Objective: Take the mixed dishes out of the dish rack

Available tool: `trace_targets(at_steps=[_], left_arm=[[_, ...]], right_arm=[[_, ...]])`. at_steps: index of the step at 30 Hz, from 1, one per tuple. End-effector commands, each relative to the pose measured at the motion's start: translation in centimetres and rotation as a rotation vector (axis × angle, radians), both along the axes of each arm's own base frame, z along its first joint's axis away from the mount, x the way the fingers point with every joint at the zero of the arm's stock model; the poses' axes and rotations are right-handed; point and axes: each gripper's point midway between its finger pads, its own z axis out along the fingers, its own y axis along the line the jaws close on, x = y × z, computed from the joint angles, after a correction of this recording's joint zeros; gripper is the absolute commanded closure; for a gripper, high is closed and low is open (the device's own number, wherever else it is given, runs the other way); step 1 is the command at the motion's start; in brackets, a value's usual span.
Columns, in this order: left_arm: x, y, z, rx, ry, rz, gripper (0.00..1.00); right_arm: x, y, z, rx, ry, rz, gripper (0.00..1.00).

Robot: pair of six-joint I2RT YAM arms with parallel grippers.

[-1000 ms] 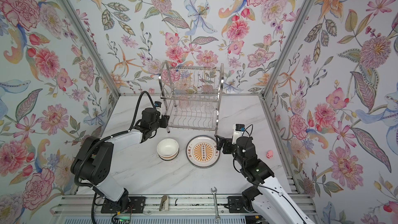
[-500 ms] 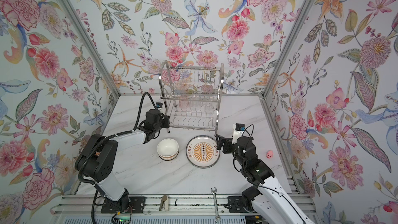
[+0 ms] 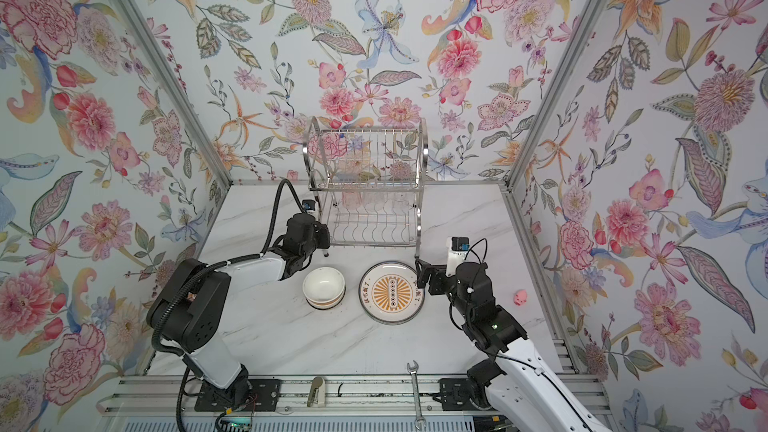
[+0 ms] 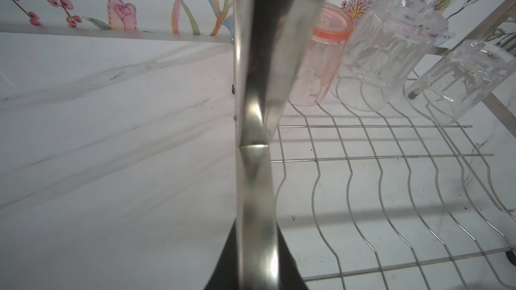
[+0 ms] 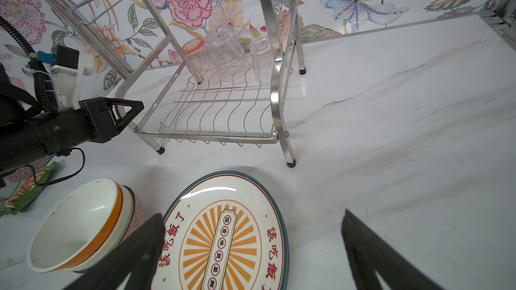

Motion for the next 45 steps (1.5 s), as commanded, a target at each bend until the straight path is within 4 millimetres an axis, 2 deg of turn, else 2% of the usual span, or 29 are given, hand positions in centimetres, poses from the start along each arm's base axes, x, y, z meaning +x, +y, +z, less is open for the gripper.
trace_targets(at_steps=[1,9,13,21,24,31,35,36,45], left_arm=[[-0.6,0.8,0.5,-0.052,0.014,0.078,0.94],[-0.7,-0.1,1.3,-0.049,0.014,0.016,0.91],[-0.9,-0.1,1.7,-0.041,0.014,0.007,0.89],[-1.3,0.0,2.4,-0.083,-0.001,0.019,0.87],[-1.3,0.0,2.1,-0.104,0.001,0.028,0.87],[-1.2,-0.3,2.0,-0.118,0.002,0.016,0.85],[-1.2,-0.6,2.1,-0.121,0.000,0.002,0.85],[-1.2,-0.6,2.0,-0.119,0.002,0.003,0.85],[-1.3,-1.1,1.3,-0.132,0.020,-0.021,0.86]], right_arm=[[0.5,0.9,1.2,-0.010,-0.055,0.040,0.01],[1.6,2.8,2.4,-0.047,-0.143,0.118,0.01],[2.0,5.0,3.9,-0.109,-0.249,0.197,0.01],[4.0,9.1,5.3,-0.218,-0.406,0.274,0.01],[4.7,10.6,4.6,-0.286,-0.431,0.290,0.01],[7.0,12.2,3.3,-0.400,-0.498,0.289,0.01],[8.7,12.5,2.2,-0.407,-0.484,0.300,0.01],[9.9,11.7,1.8,-0.421,-0.469,0.278,0.01],[14.7,12.7,-0.9,-0.486,-0.427,0.248,0.01]])
